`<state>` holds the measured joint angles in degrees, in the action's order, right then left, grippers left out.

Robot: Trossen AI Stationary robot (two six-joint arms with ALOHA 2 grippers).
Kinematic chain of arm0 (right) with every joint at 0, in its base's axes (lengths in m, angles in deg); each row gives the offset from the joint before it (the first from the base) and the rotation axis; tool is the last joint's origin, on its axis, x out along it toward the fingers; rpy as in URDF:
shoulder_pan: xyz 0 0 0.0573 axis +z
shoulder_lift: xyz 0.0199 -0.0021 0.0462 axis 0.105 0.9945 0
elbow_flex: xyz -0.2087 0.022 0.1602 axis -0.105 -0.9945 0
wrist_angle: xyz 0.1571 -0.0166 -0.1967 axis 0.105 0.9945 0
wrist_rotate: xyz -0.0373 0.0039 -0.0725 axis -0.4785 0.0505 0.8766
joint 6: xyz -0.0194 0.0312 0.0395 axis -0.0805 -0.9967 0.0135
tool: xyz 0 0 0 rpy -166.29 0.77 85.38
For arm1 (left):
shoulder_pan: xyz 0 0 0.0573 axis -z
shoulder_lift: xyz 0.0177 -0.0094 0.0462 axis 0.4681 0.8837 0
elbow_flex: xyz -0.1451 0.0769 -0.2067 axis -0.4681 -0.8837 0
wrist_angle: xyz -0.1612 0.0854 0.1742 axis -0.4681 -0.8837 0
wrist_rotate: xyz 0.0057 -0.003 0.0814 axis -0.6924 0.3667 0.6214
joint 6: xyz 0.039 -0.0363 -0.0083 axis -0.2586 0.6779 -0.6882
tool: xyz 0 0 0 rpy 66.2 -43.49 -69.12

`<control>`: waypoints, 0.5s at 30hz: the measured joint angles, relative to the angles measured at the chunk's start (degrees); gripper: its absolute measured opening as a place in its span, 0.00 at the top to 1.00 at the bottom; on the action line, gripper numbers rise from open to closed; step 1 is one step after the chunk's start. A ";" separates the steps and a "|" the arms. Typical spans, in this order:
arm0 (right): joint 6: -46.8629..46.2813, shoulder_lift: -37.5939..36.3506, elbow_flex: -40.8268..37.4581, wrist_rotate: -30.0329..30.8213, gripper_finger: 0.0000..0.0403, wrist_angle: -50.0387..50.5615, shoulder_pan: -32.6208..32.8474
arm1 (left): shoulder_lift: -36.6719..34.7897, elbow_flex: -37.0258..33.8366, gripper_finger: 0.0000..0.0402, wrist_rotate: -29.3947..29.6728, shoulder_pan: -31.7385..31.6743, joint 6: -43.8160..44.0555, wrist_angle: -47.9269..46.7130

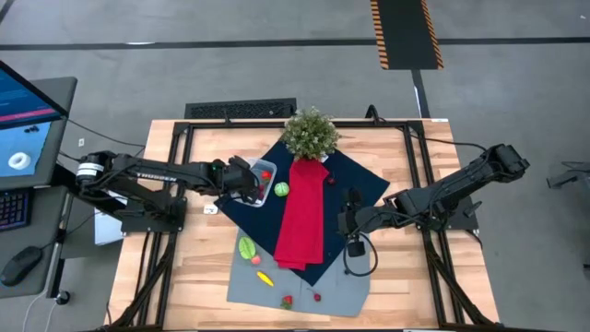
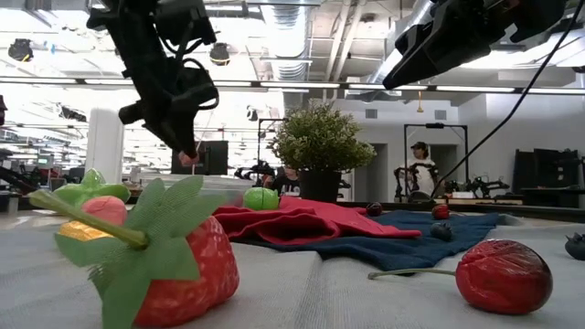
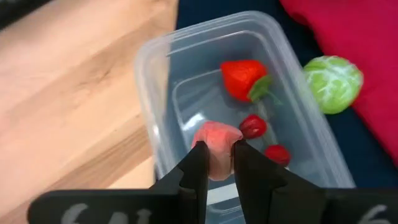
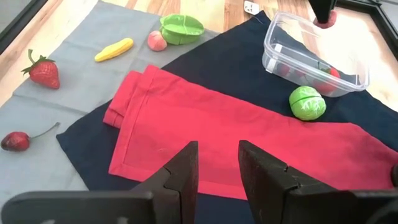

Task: Pick and placing Produce into tupperware
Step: Put the top pink peach into the transparent bin

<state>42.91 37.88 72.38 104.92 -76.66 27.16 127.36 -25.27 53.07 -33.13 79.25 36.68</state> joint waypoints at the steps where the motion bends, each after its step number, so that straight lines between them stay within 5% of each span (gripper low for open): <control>1: 0.00 0.00 0.00 0.00 0.66 -0.02 0.01 | 0.00 0.00 0.87 -0.43 -0.15 -0.02 0.34; 5: 0.00 0.00 0.00 0.00 0.66 -0.02 0.00 | 0.00 0.00 0.87 -3.36 -0.50 -0.78 1.38; 15: 0.00 0.00 0.00 0.00 0.66 0.00 0.00 | 0.00 0.00 0.84 -0.21 -0.89 1.52 1.86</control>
<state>42.91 37.88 72.38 104.92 -76.66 27.15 127.36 -25.27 52.86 -34.02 80.77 38.54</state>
